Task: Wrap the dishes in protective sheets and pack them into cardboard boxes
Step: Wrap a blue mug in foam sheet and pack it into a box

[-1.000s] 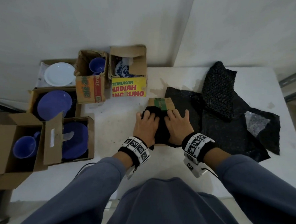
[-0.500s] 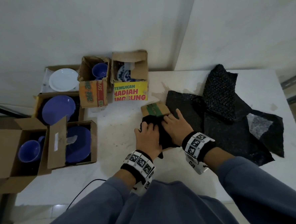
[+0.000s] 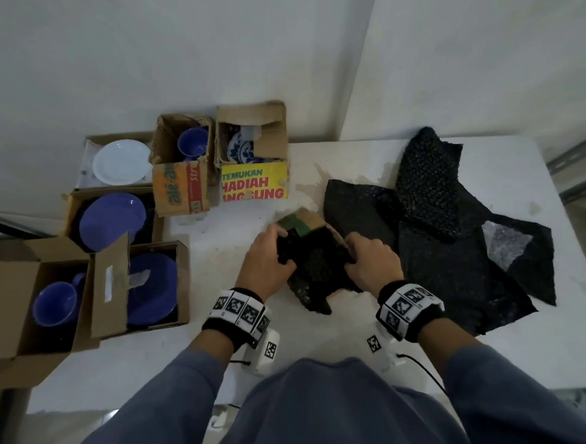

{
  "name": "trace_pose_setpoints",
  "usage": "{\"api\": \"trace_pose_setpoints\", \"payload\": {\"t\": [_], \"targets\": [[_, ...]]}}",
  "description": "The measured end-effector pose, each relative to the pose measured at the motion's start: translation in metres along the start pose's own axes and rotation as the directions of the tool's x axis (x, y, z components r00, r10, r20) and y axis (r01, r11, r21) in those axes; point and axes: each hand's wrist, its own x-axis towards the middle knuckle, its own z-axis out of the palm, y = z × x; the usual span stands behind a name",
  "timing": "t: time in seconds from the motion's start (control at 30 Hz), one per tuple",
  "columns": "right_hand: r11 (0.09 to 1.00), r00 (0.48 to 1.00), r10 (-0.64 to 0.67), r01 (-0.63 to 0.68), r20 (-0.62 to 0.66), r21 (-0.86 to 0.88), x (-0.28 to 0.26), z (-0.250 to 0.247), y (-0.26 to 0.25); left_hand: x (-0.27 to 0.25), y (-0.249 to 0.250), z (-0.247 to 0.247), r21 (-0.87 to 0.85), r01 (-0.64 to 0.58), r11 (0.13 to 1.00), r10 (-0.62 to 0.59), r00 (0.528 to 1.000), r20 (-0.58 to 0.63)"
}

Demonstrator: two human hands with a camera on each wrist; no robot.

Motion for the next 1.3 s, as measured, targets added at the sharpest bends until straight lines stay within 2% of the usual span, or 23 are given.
{"api": "trace_pose_setpoints", "payload": {"t": [0.1,0.17,0.23,0.27,0.33,0.4,0.43,0.5,0.57,0.63,0.73,0.83,0.93,1.1,1.3], "targets": [[1.0,0.999,0.013,-0.013,-0.052,0.012,0.012,-0.01,-0.003,-0.017,0.0,-0.002,0.008,0.096,0.995,-0.096,0.994,0.054],[0.998,0.996,0.037,-0.033,-0.079,0.051,0.02,-0.018,-0.003,-0.032,0.006,-0.005,0.022,0.134,0.991,-0.135,0.975,0.174],[0.996,0.996,0.034,-0.026,-0.082,0.086,0.024,-0.024,-0.004,-0.049,0.014,-0.009,0.096,0.125,0.988,-0.146,0.955,0.257],[0.997,0.996,0.01,-0.003,-0.093,0.078,0.024,-0.025,-0.005,-0.054,0.018,-0.011,0.185,0.086,0.979,-0.128,0.966,0.224],[0.996,0.983,-0.067,0.076,-0.174,0.04,0.018,-0.027,-0.007,-0.058,0.027,-0.019,0.345,-0.019,0.938,-0.004,0.998,0.065],[0.985,0.96,-0.131,0.153,-0.249,0.074,0.004,-0.027,-0.012,-0.052,0.034,-0.02,0.352,-0.183,0.918,0.207,0.978,-0.032],[0.98,0.96,-0.148,0.175,-0.239,0.097,-0.003,-0.026,-0.015,-0.045,0.036,-0.017,0.328,-0.269,0.905,0.294,0.955,-0.028],[0.982,0.98,-0.165,0.174,-0.107,0.079,-0.016,-0.019,-0.023,-0.029,0.04,-0.008,0.301,-0.378,0.875,0.373,0.925,0.079],[0.987,0.985,-0.159,0.158,0.065,0.01,-0.024,-0.009,-0.03,-0.014,0.044,0.004,0.344,-0.406,0.847,0.339,0.91,0.239],[0.987,0.978,-0.145,0.153,0.147,-0.043,-0.028,-0.001,-0.033,-0.007,0.046,0.018,0.421,-0.385,0.821,0.251,0.907,0.339],[0.989,0.981,-0.126,0.137,0.145,-0.064,-0.026,0.002,-0.035,-0.003,0.043,0.032,0.488,-0.285,0.825,0.131,0.937,0.324],[0.995,0.984,-0.096,0.099,0.151,-0.011,-0.02,0.003,-0.039,0.003,0.037,0.04,0.482,-0.231,0.845,0.097,0.953,0.287],[0.998,0.984,-0.063,0.058,0.168,0.034,-0.018,0.006,-0.041,0.009,0.035,0.039,0.476,-0.256,0.841,0.108,0.943,0.316],[0.998,0.978,-0.045,0.038,0.203,0.041,-0.013,0.008,-0.04,0.009,0.035,0.039,0.527,-0.258,0.81,0.058,0.929,0.365],[0.99,0.978,-0.05,0.076,0.201,-0.121,-0.006,0.007,-0.041,0.018,0.049,0.036,0.585,-0.255,0.77,-0.022,0.905,0.424]]}}
